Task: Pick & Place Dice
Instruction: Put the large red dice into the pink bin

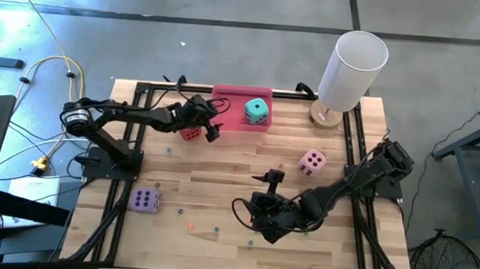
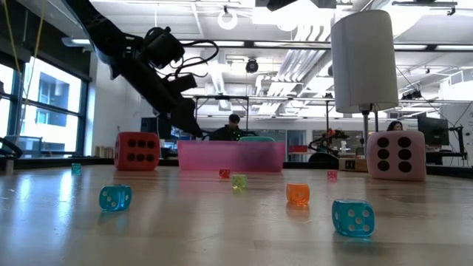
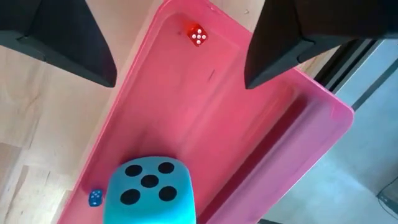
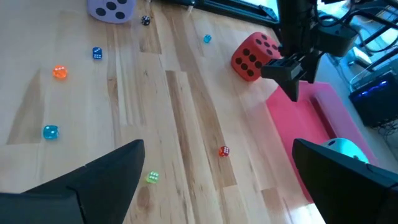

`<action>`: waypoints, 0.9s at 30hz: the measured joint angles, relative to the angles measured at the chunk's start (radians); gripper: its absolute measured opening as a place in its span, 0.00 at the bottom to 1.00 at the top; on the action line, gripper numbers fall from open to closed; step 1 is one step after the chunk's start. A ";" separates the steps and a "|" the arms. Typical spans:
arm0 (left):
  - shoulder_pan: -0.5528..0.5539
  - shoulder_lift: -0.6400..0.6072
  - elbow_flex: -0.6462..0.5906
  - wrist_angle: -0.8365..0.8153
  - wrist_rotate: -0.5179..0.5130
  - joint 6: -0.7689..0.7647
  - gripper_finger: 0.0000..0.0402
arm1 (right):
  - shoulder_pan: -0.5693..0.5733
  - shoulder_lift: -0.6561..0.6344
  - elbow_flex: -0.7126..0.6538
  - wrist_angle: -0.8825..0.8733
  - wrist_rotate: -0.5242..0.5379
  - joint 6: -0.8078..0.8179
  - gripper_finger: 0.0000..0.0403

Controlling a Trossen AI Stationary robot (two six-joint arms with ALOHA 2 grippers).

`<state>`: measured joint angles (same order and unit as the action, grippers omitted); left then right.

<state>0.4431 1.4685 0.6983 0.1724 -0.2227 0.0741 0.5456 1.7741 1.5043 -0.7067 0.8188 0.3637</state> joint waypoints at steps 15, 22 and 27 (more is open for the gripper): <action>-0.007 0.000 0.000 0.000 -0.020 0.074 0.89 | -0.005 0.000 0.000 0.000 -0.011 0.006 0.99; -0.035 0.000 0.000 0.006 -0.061 0.153 0.89 | -0.005 0.000 0.000 0.000 -0.011 0.006 0.99; -0.059 0.000 0.000 0.013 -0.065 0.157 0.89 | -0.005 0.000 0.000 0.000 -0.011 0.006 0.99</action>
<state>0.3841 1.4681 0.6983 0.1853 -0.2879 0.2309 0.5411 1.7741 1.5043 -0.7071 0.8079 0.3700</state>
